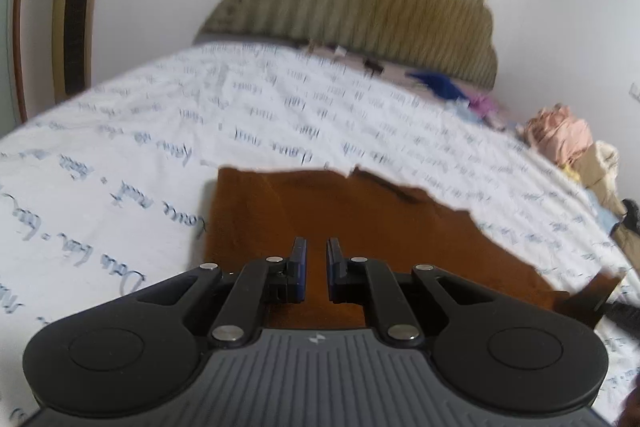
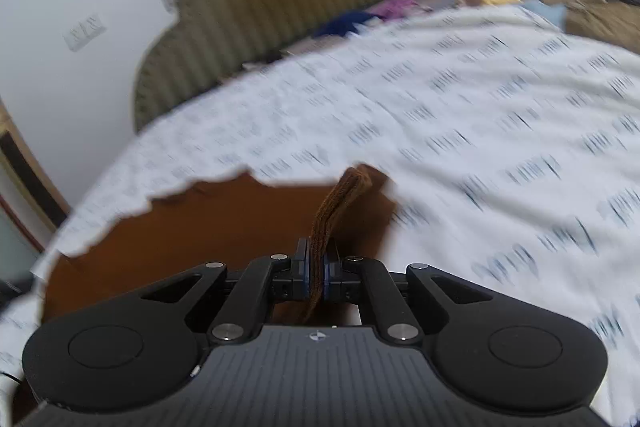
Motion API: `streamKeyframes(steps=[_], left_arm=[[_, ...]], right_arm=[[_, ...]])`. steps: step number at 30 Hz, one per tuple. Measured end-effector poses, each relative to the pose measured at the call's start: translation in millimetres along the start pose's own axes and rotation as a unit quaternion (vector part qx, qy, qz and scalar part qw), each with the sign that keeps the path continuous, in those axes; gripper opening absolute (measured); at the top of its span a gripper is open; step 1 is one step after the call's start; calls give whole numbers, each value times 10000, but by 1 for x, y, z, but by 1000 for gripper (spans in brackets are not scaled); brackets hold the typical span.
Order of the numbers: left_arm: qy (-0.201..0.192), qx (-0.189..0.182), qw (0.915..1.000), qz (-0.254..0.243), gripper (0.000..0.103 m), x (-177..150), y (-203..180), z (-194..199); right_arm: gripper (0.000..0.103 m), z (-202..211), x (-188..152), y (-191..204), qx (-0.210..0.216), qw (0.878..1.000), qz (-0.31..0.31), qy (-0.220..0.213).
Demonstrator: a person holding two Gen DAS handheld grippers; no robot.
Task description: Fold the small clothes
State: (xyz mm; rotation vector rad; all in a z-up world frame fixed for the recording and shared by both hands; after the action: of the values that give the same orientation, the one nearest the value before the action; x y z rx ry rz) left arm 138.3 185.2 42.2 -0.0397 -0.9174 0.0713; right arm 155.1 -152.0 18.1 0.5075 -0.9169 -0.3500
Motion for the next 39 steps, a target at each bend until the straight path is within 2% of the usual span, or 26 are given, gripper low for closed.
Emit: streamKeyframes(steps=[2,4,8,11,13,15,18,19,20,21,22,23,25,26,28,30,33,35,37,39], left_arm=[[314,86,9994,151,10,-5,7,-19],[445,155,9981,403,10,-10,20,-31],[285,399,9952,852,10,-13,49,-31],[174,543,9930,1037,10,-14,65,-27],[114,579,9934,980,10,-15,70,-23],[42,670,9940,862,10,-16,70,-23],[18,653,9942,850,10,-19,73,-26],[9,632,9941,879,10,-20,74,-25],[8,596,9942,891,10,-22,75,-23],[23,526,9944,921,10,-21,77,-23],[32,367,9939,1036,10,-20,81,-22],[34,205,9922,1228,10,-20,89,-20],[59,-108,9868,1613,10,-18,105,-16],[100,-160,9858,1669,10,-17,110,-12],[90,-92,9875,1570,10,-15,113,-3],[35,-91,9927,1204,10,-7,104,2],[-24,-170,9968,779,10,4,76,4],[2,-271,9984,487,10,7,54,2],[96,-272,9994,170,10,5,34,-4],[301,-58,9994,-183,10,-2,21,-15]], right_arm=[[9,2,13,32,307,9994,158,-75],[9,3,27,63,617,9978,223,-129],[9,9,51,113,1210,9920,220,-269],[9,21,59,120,1369,9889,80,-569],[9,24,54,100,989,9924,67,-730],[9,14,38,60,382,9975,49,-596],[10,-28,-2,-9,-639,9968,-166,454],[7,-33,-13,-27,-646,9954,-346,612],[7,-27,-14,-33,-426,9973,-391,450],[9,-23,-11,-33,-440,9973,-363,464],[25,-17,-8,-30,-416,9973,-391,473],[46,-13,-5,-27,-432,9972,-347,505],[66,2,-1,-18,-472,9981,-72,378],[64,12,1,-13,-527,9983,151,190],[64,30,7,-5,-551,9975,426,-106],[64,39,12,4,-303,9984,436,-186],[60,23,9,31,171,9971,713,199],[51,4,0,48,383,9946,761,588],[49,-16,-15,64,378,9903,990,899],[49,-34,-30,75,310,9859,1205,1122]])
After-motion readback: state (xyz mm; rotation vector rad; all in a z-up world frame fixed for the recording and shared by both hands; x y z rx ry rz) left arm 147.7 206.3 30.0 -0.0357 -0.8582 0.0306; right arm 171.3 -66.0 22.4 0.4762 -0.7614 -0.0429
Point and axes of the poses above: each gripper's, at about its wrist camera, not at the fingertips, and z roughly against the way its jaws point, y to its left, x to its top, the point moved 4 cm from there along -z, roughly the way its jaws point, and after that the axes turned 14 degrees about -z, right-handed, at the moved point
